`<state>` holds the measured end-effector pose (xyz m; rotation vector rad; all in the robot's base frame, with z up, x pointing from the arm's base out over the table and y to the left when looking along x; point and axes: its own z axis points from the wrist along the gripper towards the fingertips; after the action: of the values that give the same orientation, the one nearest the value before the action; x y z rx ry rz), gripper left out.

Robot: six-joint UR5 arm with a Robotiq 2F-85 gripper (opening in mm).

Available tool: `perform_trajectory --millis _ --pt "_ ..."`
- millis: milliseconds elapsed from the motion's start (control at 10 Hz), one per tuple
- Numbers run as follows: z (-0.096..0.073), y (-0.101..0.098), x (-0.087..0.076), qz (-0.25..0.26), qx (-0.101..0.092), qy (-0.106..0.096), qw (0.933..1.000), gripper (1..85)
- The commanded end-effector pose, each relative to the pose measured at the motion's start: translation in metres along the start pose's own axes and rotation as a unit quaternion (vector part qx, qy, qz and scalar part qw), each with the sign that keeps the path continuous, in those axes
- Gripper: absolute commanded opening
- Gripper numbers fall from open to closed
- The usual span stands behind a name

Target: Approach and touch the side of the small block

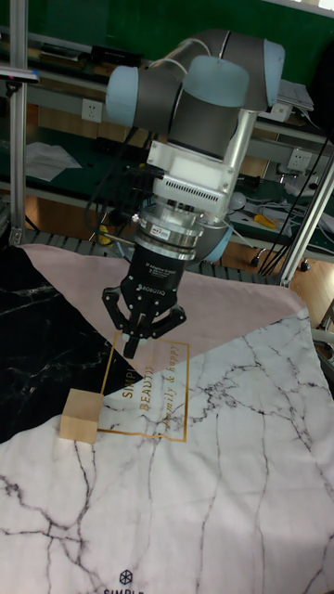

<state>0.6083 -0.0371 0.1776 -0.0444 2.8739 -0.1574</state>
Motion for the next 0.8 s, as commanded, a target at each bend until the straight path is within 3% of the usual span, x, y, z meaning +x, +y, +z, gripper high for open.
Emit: perform_trajectory --millis 0,500,700 --pt "0.007 -0.008 0.014 -0.018 -0.006 0.012 0.9997 1.0" --pt "0.009 0.007 0.010 0.002 -0.023 0.004 0.9997 1.0" --pt "0.010 0.008 0.006 -0.014 -0.020 -0.005 0.9997 1.0"
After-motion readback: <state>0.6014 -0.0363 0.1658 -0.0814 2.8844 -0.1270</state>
